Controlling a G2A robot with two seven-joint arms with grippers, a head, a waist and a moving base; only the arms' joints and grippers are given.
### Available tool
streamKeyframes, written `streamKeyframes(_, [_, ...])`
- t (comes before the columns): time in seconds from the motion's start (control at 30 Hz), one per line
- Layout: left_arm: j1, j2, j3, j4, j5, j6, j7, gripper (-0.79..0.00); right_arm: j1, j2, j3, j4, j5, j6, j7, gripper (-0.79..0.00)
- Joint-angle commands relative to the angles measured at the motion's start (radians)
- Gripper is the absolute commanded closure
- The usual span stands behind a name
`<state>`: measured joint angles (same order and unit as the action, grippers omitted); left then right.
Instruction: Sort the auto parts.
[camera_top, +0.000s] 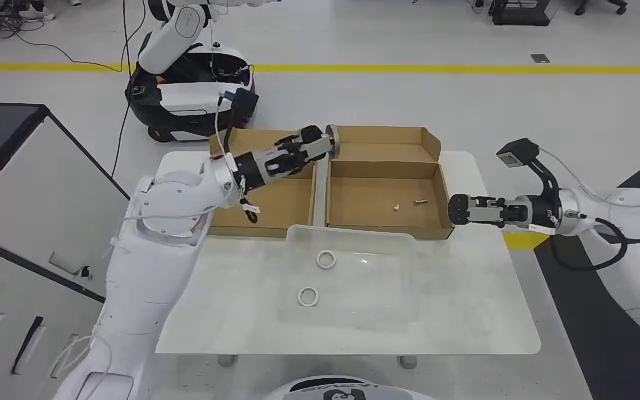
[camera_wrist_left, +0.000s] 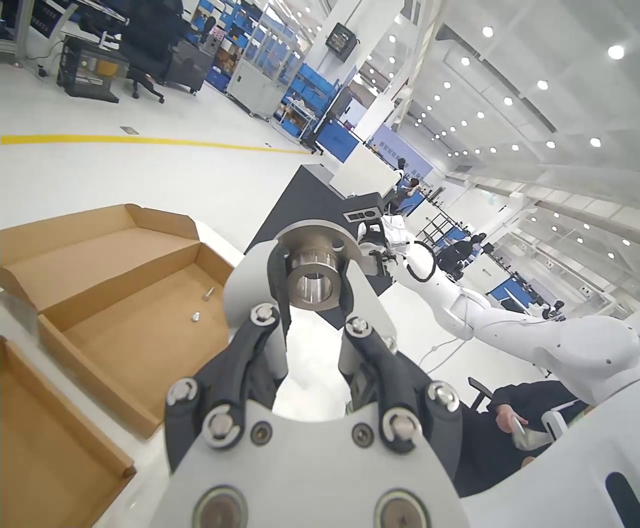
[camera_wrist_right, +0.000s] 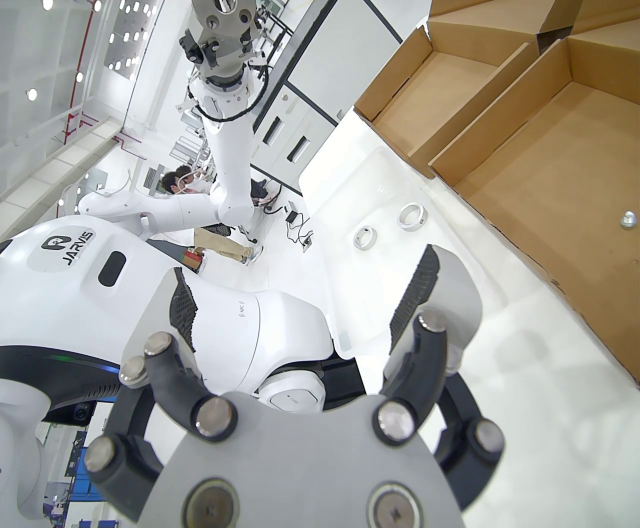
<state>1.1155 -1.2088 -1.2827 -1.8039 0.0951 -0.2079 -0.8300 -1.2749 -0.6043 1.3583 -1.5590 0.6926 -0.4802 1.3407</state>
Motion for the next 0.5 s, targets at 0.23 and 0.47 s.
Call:
streamKeyframes(0.23, [-0.121, -0.002, 0.077, 0.040, 0.193, 0.287, -0.040, 0.000, 0.000, 0.000, 0.000, 0.000, 0.000, 0.000, 0.000, -0.785])
streamKeyframes(0.47, [-0.210, -0.001, 0.137, 0.122, 0.380, 0.481, -0.098, 0.000, 0.000, 0.000, 0.000, 0.000, 0.000, 0.000, 0.000, -0.785])
